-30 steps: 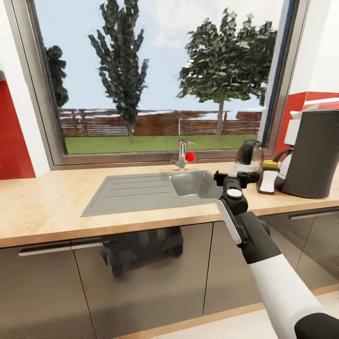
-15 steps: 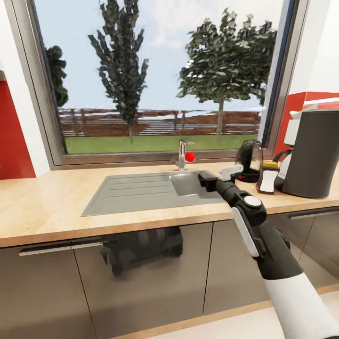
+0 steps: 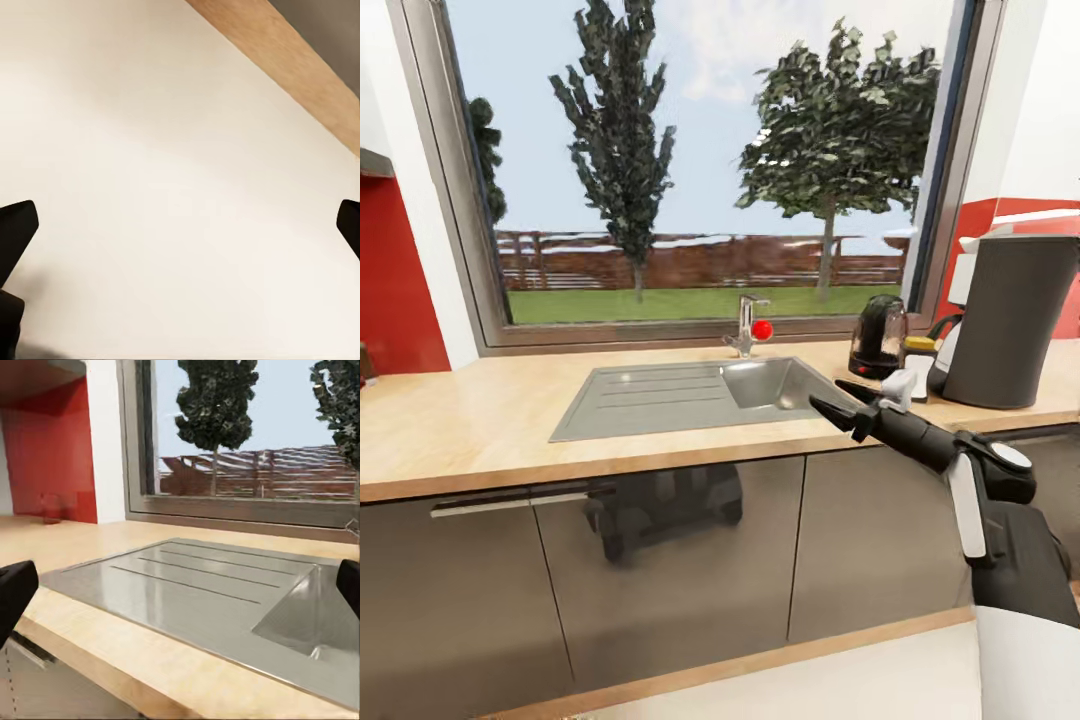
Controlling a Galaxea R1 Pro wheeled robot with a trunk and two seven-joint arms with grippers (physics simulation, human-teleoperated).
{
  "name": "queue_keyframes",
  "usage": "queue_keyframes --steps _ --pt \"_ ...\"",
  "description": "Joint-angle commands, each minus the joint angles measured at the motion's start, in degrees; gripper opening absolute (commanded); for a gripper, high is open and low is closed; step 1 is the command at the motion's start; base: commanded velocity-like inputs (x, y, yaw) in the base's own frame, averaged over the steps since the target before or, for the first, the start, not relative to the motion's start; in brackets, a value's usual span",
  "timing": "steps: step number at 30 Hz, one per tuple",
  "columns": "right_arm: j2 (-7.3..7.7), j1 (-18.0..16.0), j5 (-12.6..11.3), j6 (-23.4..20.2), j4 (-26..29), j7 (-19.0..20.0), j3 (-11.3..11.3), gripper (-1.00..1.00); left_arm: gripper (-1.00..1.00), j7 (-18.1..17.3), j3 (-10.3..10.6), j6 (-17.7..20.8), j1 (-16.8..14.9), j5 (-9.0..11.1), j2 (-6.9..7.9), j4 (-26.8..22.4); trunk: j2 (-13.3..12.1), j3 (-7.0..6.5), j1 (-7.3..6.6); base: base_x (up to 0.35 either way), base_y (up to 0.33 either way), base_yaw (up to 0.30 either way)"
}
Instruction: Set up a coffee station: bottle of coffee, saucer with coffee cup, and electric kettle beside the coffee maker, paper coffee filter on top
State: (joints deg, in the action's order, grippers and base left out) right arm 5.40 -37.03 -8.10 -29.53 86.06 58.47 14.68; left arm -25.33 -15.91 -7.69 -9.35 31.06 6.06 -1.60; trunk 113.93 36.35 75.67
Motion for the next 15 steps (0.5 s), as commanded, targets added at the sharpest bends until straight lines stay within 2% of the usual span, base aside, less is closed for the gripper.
queue_keyframes --steps 1,3,4,10,12,15 --pt "0.02 0.5 -0.3 -0.4 0.0 2.2 0.9 1.00 1.00 -0.3 -0.4 -0.2 -0.1 -0.3 0.01 0.1 0.0 0.06 -0.03 -0.243 0.000 0.000" --pt "0.31 1.5 -0.3 -0.4 0.0 4.9 1.9 1.00 1.00 -0.3 -0.4 -0.2 -0.1 -0.3 0.01 0.1 0.0 0.06 -0.03 -0.259 0.000 0.000" --pt "0.93 2.5 -0.3 -0.4 0.0 7.2 2.7 1.00 1.00 -0.3 -0.4 -0.2 -0.1 -0.3 0.01 0.1 0.0 0.06 -0.03 -0.150 0.000 0.000" --pt "3.28 5.7 -0.3 0.4 -0.1 13.4 3.6 1.00 1.00 -0.2 -0.4 -0.1 -0.1 -0.3 0.01 0.1 0.0 0.06 -0.03 -0.064 0.000 0.000" --pt "3.80 7.8 -0.3 3.3 -0.2 16.0 5.4 1.00 1.00 -0.2 -0.4 -0.1 -0.1 -0.3 0.01 0.1 0.0 0.06 -0.03 -0.013 0.000 0.000" --pt "4.00 9.6 -0.3 4.7 -0.2 17.9 7.2 1.00 1.00 -0.2 -0.4 -0.2 -0.1 -0.3 0.01 0.1 0.0 0.06 -0.03 -0.007 0.000 0.000"
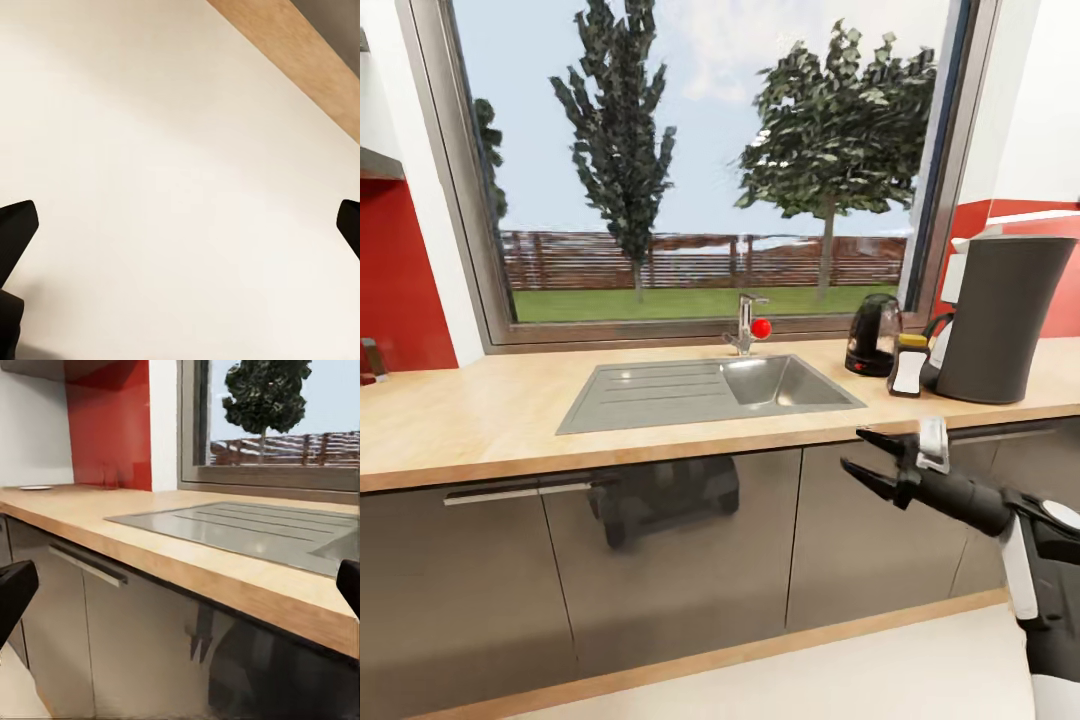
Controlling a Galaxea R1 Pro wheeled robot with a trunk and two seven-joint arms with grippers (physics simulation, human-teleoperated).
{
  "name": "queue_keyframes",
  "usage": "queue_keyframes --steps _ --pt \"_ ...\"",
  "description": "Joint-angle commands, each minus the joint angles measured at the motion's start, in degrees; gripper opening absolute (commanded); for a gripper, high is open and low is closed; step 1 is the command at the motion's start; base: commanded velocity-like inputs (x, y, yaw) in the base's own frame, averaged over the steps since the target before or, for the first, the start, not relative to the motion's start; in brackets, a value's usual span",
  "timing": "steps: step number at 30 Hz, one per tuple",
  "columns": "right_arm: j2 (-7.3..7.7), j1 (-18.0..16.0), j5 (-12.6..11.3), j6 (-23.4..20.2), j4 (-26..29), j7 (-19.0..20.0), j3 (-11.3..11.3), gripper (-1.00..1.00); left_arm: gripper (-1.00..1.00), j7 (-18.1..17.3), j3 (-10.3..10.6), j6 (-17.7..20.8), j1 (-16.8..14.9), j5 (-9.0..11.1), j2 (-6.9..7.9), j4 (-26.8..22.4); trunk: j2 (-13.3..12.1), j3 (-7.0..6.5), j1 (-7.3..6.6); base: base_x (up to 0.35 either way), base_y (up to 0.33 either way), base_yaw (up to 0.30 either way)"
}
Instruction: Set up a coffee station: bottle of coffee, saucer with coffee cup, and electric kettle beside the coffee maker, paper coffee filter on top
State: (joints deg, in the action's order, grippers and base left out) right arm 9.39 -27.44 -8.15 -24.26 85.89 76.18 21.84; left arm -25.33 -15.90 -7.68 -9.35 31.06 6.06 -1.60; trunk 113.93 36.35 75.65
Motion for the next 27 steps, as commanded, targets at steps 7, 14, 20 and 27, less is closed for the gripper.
queue_keyframes --steps 7,14,20,27 --pt "2.02 8.1 0.0 0.9 -1.3 3.8 4.1 1.00 1.00 -0.4 -0.5 -0.1 -0.1 -0.3 0.01 0.1 0.0 0.06 -0.01 -0.001 0.000 0.000" --pt "4.12 13.3 2.8 5.2 -8.0 3.9 10.1 1.00 1.00 -0.5 -0.5 -0.1 -0.1 -0.3 -0.08 0.1 0.0 0.06 -0.01 0.000 0.000 0.000" --pt "4.69 15.4 11.9 11.1 -16.7 3.9 15.8 1.00 1.00 -0.4 -0.5 -0.2 -0.1 -0.3 -0.20 0.1 0.0 0.06 -0.01 0.000 0.000 0.000" --pt "4.99 17.7 28.4 20.9 -31.6 3.3 26.6 1.00 1.00 -0.3 -0.5 -0.4 -0.1 -0.3 -0.33 0.1 0.0 0.06 -0.01 0.000 0.000 0.000"
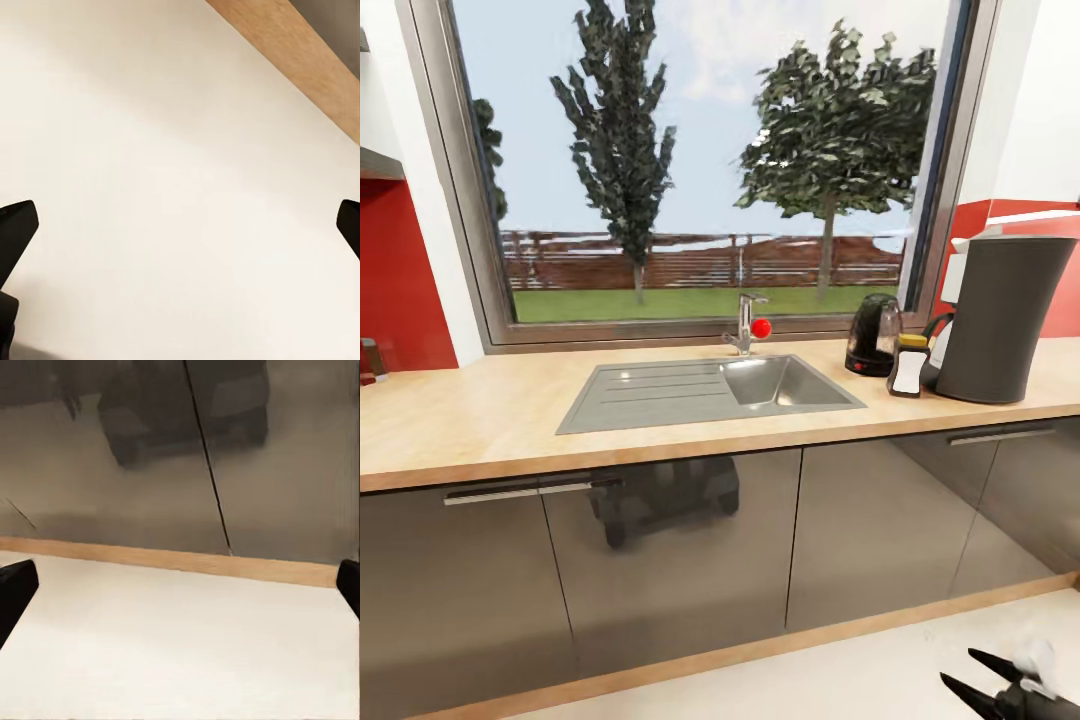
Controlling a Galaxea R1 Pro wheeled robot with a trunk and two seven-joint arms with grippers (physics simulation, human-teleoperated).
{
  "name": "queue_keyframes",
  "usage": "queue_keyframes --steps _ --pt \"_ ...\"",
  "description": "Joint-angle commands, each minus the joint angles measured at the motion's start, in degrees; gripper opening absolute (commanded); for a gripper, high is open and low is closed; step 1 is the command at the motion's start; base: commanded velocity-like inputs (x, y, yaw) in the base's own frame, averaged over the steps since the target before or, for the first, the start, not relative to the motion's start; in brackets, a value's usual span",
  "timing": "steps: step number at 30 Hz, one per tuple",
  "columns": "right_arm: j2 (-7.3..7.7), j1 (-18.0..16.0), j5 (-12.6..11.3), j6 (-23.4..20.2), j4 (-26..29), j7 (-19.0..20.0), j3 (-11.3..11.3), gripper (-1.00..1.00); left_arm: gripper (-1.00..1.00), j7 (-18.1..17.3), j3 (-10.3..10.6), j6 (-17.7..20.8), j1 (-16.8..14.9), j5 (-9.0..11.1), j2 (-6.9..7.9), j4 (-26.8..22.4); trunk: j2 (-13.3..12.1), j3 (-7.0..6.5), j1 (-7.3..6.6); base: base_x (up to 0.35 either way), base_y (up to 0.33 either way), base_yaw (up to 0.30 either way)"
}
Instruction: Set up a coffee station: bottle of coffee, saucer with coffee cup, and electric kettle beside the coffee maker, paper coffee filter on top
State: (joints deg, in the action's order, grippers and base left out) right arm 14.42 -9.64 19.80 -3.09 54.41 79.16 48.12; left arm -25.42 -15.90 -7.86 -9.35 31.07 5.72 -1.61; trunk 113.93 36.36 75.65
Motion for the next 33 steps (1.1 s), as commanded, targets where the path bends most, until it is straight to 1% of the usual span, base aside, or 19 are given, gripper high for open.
queue_keyframes --steps 1,2,5,6,8,9,10,12,14,18,33 --pt "0.04 0.2 3.8 2.3 -3.5 -0.1 3.3 1.00 1.00 -0.4 -0.4 -0.2 -0.1 -0.3 -0.03 0.1 0.0 0.05 -0.01 0.000 0.000 0.000" --pt "0.09 0.3 7.3 4.4 -6.6 -1.1 5.7 1.00 1.00 -0.5 -0.4 -0.2 -0.1 -0.3 -0.03 0.1 0.0 0.05 -0.01 0.000 0.000 0.000" --pt "0.10 0.4 12.2 6.6 -10.6 -4.6 7.9 1.00 1.00 -0.6 -0.5 -0.2 -0.1 -0.3 -0.04 0.1 0.0 0.05 -0.01 0.000 0.000 0.000" --pt "0.04 0.5 15.0 7.5 -12.9 -8.0 8.7 1.00 1.00 -0.6 -0.5 -0.2 -0.1 -0.3 -0.03 0.1 0.0 0.05 -0.01 0.000 0.000 0.000" --pt "0.00 0.5 17.5 8.0 -15.1 -11.6 9.2 1.00 1.00 -0.7 -0.5 -0.2 -0.1 -0.3 -0.02 0.1 0.0 0.05 -0.01 0.000 0.000 0.000" --pt "-0.04 0.5 19.4 8.4 -16.9 -15.2 9.6 1.00 1.00 -0.7 -0.5 -0.1 -0.1 -0.3 -0.02 0.1 0.0 0.05 -0.01 0.000 0.000 0.000" --pt "-0.05 0.5 20.3 8.5 -17.7 -16.8 9.7 1.00 1.00 -0.8 -0.5 -0.1 -0.1 -0.3 -0.02 0.1 0.0 0.05 -0.01 0.000 0.000 0.000" --pt "-0.12 0.6 22.7 8.8 -19.9 -22.0 9.9 1.00 1.00 -0.8 -0.4 0.0 -0.1 -0.4 -0.12 0.1 0.0 0.05 -0.01 0.000 0.000 0.000" --pt "-0.15 0.6 23.7 8.9 -20.6 -24.4 10.0 1.00 1.00 -0.8 -0.4 0.0 -0.1 -0.4 -0.15 0.1 0.0 0.05 -0.01 0.000 0.000 0.000" --pt "-0.17 0.6 24.7 9.1 -21.3 -26.5 10.1 1.00 1.00 -0.8 -0.4 0.0 -0.1 -0.5 -0.29 0.1 0.0 0.05 -0.01 0.000 0.000 0.000" --pt "-0.26 0.6 24.8 8.8 -21.4 -26.4 10.1 1.00 1.00 -0.6 -0.4 0.0 -0.1 -0.5 -0.56 0.1 0.0 0.05 -0.01 0.000 0.000 0.000"
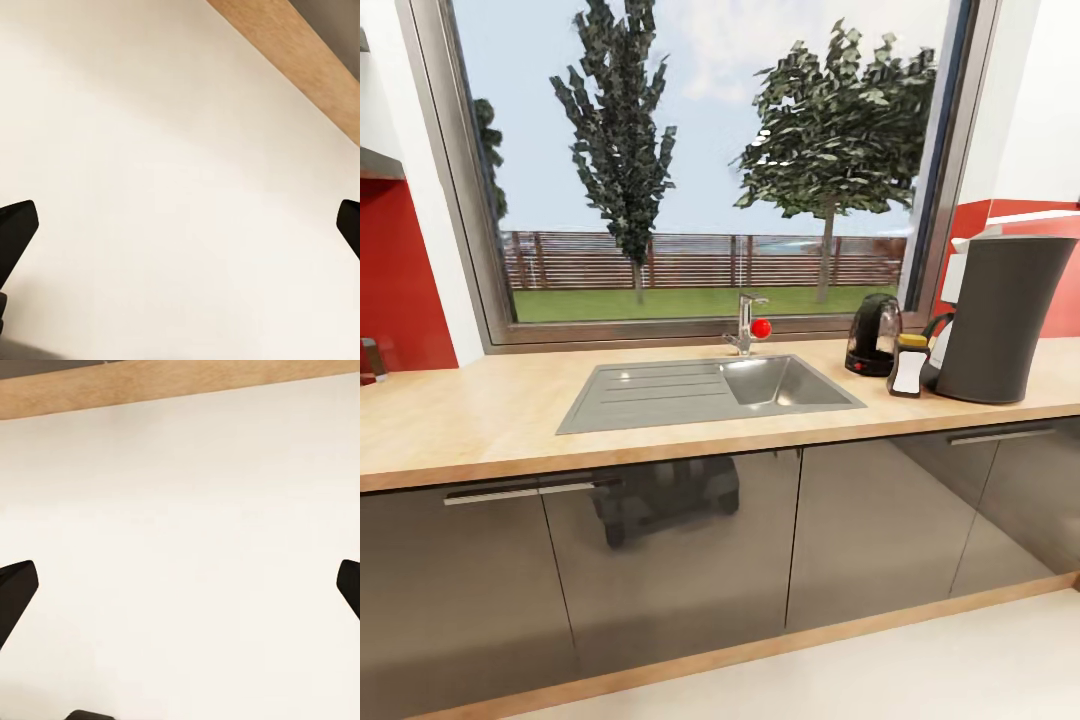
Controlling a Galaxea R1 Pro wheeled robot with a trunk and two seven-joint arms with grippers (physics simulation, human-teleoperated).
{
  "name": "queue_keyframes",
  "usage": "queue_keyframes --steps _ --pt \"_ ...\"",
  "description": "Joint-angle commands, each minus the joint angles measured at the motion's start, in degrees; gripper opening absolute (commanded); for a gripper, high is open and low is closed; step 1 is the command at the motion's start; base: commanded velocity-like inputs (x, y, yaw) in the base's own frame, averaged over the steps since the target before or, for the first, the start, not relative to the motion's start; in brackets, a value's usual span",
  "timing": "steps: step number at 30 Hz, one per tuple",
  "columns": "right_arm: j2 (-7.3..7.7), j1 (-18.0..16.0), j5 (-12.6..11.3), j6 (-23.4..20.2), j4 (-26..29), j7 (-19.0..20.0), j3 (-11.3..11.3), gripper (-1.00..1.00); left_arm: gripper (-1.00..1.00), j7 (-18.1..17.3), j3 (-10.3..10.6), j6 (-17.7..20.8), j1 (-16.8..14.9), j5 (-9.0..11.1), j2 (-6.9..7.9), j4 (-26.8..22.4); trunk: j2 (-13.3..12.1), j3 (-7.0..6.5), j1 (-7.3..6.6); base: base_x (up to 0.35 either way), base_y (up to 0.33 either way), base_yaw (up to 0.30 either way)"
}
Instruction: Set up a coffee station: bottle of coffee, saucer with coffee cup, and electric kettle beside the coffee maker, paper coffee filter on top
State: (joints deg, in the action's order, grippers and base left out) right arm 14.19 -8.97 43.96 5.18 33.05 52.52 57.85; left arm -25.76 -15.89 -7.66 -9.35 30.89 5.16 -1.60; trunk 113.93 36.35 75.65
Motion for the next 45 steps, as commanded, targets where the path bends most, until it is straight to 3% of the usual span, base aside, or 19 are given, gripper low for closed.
queue_keyframes --steps 1,12,45 --pt "-0.03 -0.1 0.6 0.5 0.0 0.3 0.4 1.00 1.00 -0.3 -0.5 -0.2 -0.1 -0.3 0.01 0.1 0.0 0.06 -0.01 0.000 0.000 0.000" --pt "-0.04 -0.1 0.6 0.6 0.1 0.2 0.4 1.00 1.00 -0.2 -0.5 -0.2 -0.1 -0.3 0.01 0.1 0.0 0.06 -0.01 0.000 0.000 0.054" --pt "-0.17 -0.1 0.6 0.6 0.1 -0.1 0.4 1.00 1.00 -0.1 -0.5 -0.2 -0.1 -0.2 0.03 0.1 0.0 0.06 -0.01 0.020 0.031 0.224"
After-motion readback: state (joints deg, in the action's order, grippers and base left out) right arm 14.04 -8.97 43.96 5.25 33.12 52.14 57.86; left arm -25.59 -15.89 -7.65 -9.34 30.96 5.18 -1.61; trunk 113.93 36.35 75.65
